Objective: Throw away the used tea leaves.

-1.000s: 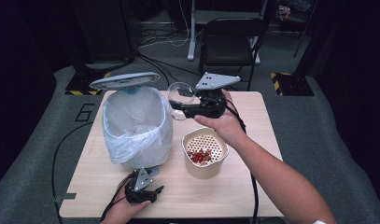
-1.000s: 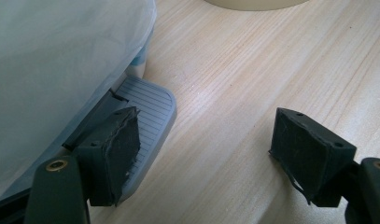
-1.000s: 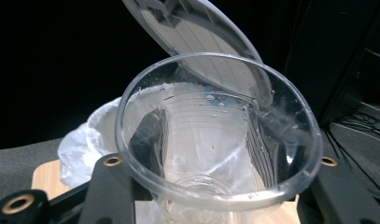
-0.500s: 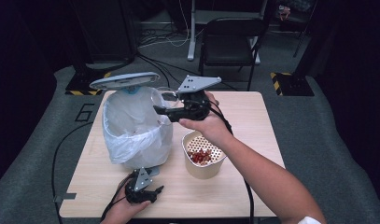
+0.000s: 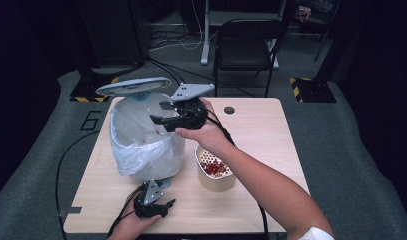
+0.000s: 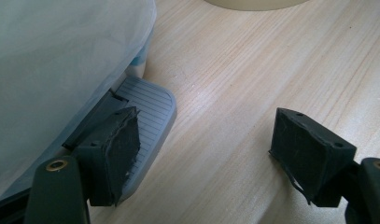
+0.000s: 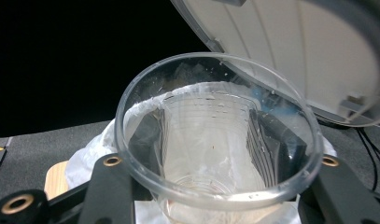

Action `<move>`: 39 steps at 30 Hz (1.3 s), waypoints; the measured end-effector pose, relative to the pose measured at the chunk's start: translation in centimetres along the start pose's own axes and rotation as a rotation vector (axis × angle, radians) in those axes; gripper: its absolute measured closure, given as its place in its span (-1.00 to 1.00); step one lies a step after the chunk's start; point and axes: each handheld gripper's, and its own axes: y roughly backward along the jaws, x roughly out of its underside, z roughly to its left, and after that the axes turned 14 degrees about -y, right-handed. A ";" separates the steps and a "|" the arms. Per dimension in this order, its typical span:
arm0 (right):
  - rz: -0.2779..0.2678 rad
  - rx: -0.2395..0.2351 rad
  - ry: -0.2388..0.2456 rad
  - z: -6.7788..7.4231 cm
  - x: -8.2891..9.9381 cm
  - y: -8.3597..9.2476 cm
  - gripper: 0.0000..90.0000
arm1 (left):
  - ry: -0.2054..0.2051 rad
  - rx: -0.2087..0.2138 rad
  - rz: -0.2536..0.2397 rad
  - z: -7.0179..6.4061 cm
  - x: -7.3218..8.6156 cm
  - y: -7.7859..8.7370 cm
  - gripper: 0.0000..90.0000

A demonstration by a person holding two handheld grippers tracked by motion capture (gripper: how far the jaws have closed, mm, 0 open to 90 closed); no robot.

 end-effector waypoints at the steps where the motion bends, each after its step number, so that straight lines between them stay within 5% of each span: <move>1: 0.000 0.000 0.002 0.1 0.0 -0.3 0.05 | 0.007 -0.028 -0.019 -0.2 0.1 -0.2 -0.48; 7: 0.015 0.013 0.008 0.4 0.1 -2.2 0.04 | 0.006 -0.027 -0.018 -0.2 0.1 -0.2 -0.48; 8: 0.015 0.014 0.004 0.5 0.1 -2.4 0.04 | 0.001 0.000 -0.001 0.0 0.0 0.0 -0.48; 12: 0.013 0.028 -0.006 0.4 0.1 -3.2 0.03 | 0.007 -0.027 -0.018 -0.2 0.1 -0.2 -0.48; 13: 0.011 0.032 -0.012 0.4 0.1 -3.3 0.03 | 0.001 0.000 -0.001 0.0 0.0 0.0 -0.48; 25: 0.000 0.081 -0.066 0.3 0.3 -5.5 0.01 | 0.006 -0.027 -0.018 -0.2 0.1 -0.2 -0.48; 29: 0.008 0.072 -0.076 0.6 0.5 -6.1 -0.40 | 0.007 -0.027 -0.019 -0.2 0.1 -0.2 -0.48; 30: 0.013 0.071 -0.084 0.7 0.6 -6.1 -0.47 | 0.001 0.000 -0.001 0.0 0.0 0.0 -0.48; 33: 0.039 0.062 -0.108 0.6 0.8 -6.4 -0.63 | 0.006 -0.023 -0.017 -0.1 0.1 -0.2 -0.48; 39: 0.032 0.064 -0.122 0.6 0.8 -6.4 -0.65 | 0.005 -0.026 -0.016 -0.1 0.0 -0.2 -0.48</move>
